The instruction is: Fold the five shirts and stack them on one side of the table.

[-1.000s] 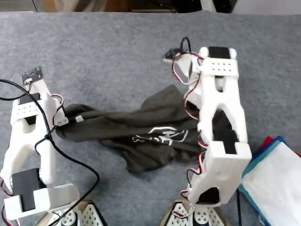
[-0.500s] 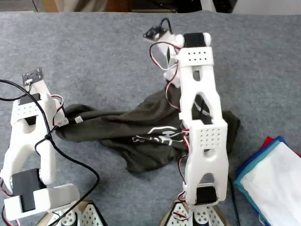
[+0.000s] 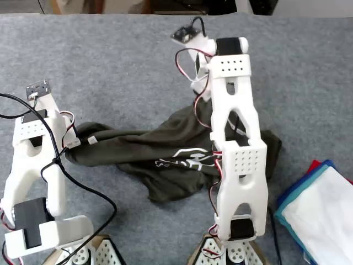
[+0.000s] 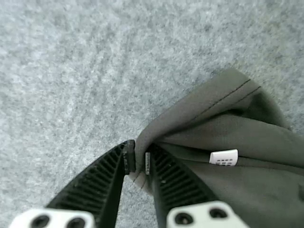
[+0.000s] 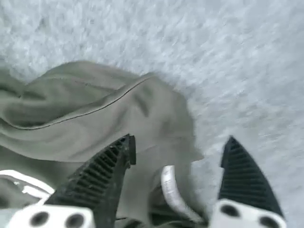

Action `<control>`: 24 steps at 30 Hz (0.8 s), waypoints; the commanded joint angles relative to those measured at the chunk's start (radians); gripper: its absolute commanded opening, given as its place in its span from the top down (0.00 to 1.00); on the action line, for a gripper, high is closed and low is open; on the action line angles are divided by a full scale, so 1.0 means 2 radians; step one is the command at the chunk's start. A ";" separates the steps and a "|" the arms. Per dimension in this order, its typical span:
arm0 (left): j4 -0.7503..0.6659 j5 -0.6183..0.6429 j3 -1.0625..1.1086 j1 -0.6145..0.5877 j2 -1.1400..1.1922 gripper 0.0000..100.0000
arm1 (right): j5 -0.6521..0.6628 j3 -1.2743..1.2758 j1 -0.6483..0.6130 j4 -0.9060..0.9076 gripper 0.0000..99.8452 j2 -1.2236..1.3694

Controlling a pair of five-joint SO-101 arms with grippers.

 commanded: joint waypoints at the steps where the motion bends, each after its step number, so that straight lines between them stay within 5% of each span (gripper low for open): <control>1: -0.008 -0.002 -0.002 -0.002 -0.016 0.98 | -0.041 0.090 0.013 0.008 0.89 -0.016; 4: -0.008 -0.002 -0.002 -0.002 -0.016 0.98 | -0.044 0.175 0.024 0.004 1.00 -0.039; 14: -0.008 -0.002 -0.002 -0.001 -0.016 0.98 | -0.006 0.399 0.079 -0.021 0.99 -0.242; 24: -0.008 -0.003 -0.002 -0.001 -0.016 0.98 | 0.040 0.770 0.083 -0.185 0.99 -0.416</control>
